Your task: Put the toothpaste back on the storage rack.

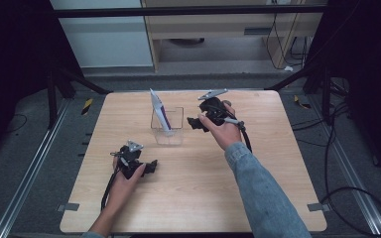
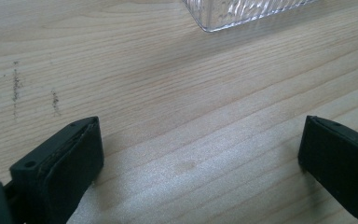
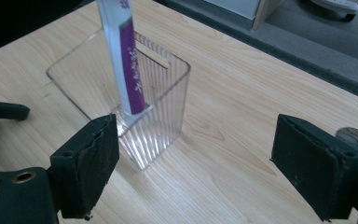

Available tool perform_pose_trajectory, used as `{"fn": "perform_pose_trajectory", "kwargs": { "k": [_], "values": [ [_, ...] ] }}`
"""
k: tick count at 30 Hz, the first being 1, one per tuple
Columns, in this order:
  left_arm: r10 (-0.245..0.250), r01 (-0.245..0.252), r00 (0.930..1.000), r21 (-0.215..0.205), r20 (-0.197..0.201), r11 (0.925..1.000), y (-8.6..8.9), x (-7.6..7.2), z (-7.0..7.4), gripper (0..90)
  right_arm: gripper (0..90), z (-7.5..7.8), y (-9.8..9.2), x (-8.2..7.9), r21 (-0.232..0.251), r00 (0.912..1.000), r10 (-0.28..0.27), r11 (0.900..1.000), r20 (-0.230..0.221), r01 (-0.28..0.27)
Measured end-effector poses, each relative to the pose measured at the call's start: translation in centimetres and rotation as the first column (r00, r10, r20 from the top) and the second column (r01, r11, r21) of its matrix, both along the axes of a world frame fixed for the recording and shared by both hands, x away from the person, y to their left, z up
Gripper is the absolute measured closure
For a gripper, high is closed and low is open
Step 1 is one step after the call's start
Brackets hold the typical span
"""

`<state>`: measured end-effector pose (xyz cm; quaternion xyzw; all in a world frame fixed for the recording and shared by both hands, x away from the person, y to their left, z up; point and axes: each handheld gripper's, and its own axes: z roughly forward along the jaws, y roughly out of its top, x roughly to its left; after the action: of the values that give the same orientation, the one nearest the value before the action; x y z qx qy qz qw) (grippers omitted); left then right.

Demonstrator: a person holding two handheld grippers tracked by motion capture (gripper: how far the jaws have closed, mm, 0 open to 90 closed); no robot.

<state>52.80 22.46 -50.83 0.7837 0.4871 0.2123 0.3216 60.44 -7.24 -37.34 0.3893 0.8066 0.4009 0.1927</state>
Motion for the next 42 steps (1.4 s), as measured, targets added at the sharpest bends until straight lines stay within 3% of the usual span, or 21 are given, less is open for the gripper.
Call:
{"fn": "perform_pose_trajectory", "kwargs": {
  "k": [5,16,29,42],
  "values": [
    [0.0,0.0,1.0,0.0,0.0,1.0,0.0,0.0,0.0,0.0,15.3,-0.8,-1.1,-0.2,-0.029,0.9997,-0.021,0.999,0.01,0.021],
    [0.001,-0.001,1.0,-0.001,0.0,1.0,0.0,0.0,0.0,0.0,15.2,-1.8,-3.7,-0.7,-0.034,0.9985,-0.054,0.998,0.004,0.054],
    [0.001,-0.001,1.0,-0.001,0.0,1.0,0.0,0.0,0.0,0.0,15.4,-1.7,-6.1,-1.2,-0.053,0.9972,-0.07,0.996,0.025,0.071],
    [0.0,0.0,1.0,-0.001,0.001,1.0,0.0,0.0,0.0,0.0,15.5,-3.6,-9.1,-2.2,-0.073,0.994,-0.109,0.991,0.014,0.11]
  ]
}}
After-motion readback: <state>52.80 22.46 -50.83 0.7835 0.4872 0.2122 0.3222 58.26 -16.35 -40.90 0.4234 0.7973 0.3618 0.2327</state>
